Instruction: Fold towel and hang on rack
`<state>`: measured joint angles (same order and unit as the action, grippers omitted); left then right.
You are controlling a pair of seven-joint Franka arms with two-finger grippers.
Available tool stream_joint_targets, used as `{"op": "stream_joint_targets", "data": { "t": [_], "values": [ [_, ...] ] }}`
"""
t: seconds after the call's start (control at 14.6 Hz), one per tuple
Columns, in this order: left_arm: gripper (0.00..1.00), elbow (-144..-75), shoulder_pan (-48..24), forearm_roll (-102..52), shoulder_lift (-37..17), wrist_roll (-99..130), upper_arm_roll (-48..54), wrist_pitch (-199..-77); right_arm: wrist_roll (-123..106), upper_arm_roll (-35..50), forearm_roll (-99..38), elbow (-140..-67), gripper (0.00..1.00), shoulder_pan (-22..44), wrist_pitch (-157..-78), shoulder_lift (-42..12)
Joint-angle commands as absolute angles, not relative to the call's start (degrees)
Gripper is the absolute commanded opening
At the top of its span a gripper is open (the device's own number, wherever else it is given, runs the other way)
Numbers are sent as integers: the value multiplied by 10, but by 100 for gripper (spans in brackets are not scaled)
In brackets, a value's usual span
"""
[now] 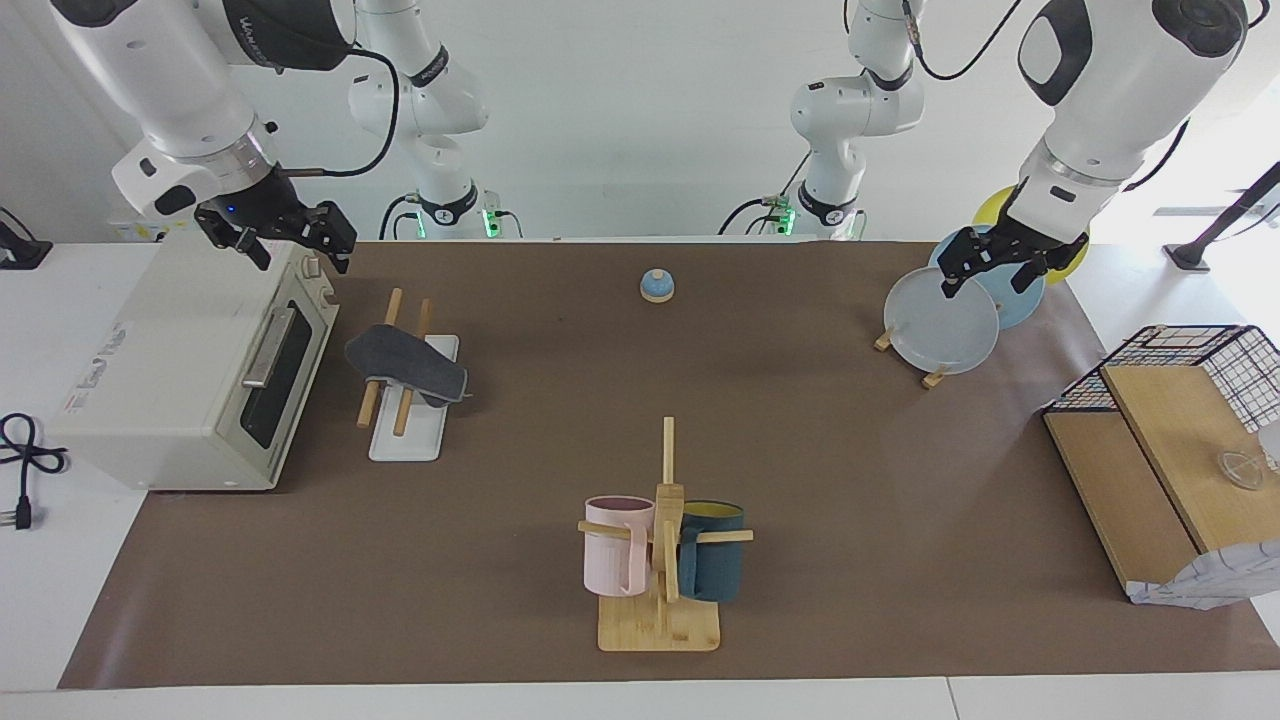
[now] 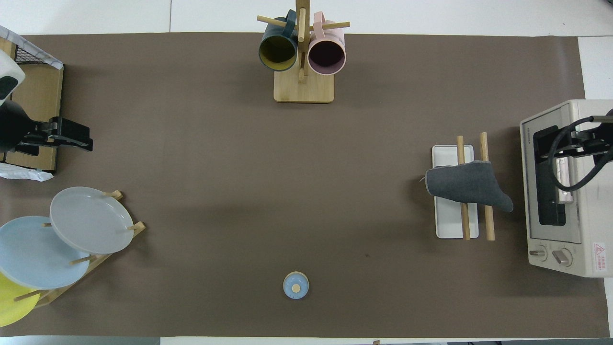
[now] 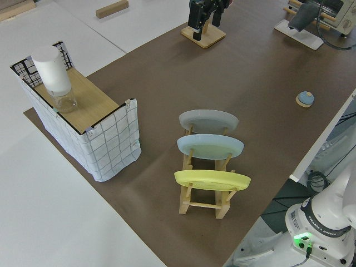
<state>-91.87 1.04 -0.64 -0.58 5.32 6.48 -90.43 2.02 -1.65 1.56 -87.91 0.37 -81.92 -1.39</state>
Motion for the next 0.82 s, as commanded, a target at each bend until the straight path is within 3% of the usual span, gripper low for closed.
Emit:
{"op": "stream_joint_targets", "data": {
  "t": [0.0, 0.75],
  "values": [
    [100, -924, 9, 4, 4, 50, 62, -901, 13, -16, 25, -867, 100, 4, -819, -22],
    [100, -924, 9, 4, 4, 50, 62, -901, 13, -20, 20, -867, 100, 4, -820, -22]
  ]
}}
